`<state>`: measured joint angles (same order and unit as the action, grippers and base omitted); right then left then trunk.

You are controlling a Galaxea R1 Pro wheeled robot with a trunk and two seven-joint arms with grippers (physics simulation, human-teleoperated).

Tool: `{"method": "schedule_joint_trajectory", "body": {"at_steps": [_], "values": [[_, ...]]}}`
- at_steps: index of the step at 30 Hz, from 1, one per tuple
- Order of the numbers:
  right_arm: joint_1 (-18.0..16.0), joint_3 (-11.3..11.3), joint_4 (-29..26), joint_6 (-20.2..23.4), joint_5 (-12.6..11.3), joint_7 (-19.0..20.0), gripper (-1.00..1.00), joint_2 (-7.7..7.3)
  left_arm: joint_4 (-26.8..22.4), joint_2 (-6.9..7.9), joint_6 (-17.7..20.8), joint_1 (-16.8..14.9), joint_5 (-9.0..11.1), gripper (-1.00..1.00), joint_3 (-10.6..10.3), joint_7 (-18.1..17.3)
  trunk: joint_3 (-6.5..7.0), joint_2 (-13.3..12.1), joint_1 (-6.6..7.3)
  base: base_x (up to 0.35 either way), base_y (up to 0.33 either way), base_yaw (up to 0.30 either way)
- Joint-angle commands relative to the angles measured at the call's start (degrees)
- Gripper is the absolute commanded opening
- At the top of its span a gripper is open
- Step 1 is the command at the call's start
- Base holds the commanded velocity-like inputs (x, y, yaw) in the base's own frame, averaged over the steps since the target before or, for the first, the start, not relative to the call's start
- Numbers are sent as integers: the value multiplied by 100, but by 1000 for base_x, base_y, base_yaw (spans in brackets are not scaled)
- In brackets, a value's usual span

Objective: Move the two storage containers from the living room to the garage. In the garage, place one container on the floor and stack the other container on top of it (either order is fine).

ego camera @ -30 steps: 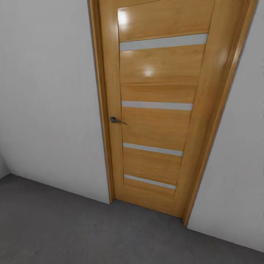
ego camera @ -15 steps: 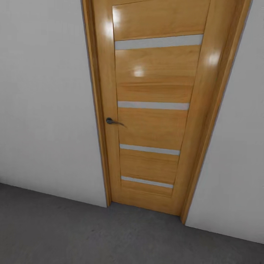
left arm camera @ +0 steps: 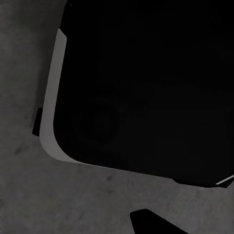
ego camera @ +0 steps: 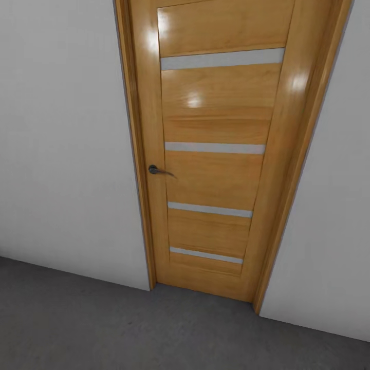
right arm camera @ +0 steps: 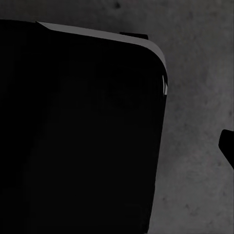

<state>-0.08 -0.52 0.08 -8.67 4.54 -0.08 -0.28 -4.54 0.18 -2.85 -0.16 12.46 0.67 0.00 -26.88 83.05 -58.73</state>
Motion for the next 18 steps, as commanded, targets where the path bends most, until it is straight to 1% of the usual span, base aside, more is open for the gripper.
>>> {"method": "schedule_joint_trajectory", "body": {"at_steps": [1, 9, 12, 18], "values": [[-1, 0, 1, -17, 49, -1, 100, -3, 1, 0, -14, -2, 29, 100, 3, 0, -4, 2, 0, 0, 0, 0], [-1, 7, 1, -28, 38, -16, 100, 9, -3, -8, -17, -2, 29, 100, 3, 0, -4, 2, 0, 0, 0, -3], [-1, 9, 1, -28, 31, -18, 100, 29, -3, -9, -22, -2, 29, 100, 3, 0, -4, 2, 0, 0, 0, -150], [-1, 9, 1, -27, 30, -18, 100, 35, -3, -9, -20, -2, 29, 100, 3, 0, -4, 2, 0, 0, 0, -218]]}}
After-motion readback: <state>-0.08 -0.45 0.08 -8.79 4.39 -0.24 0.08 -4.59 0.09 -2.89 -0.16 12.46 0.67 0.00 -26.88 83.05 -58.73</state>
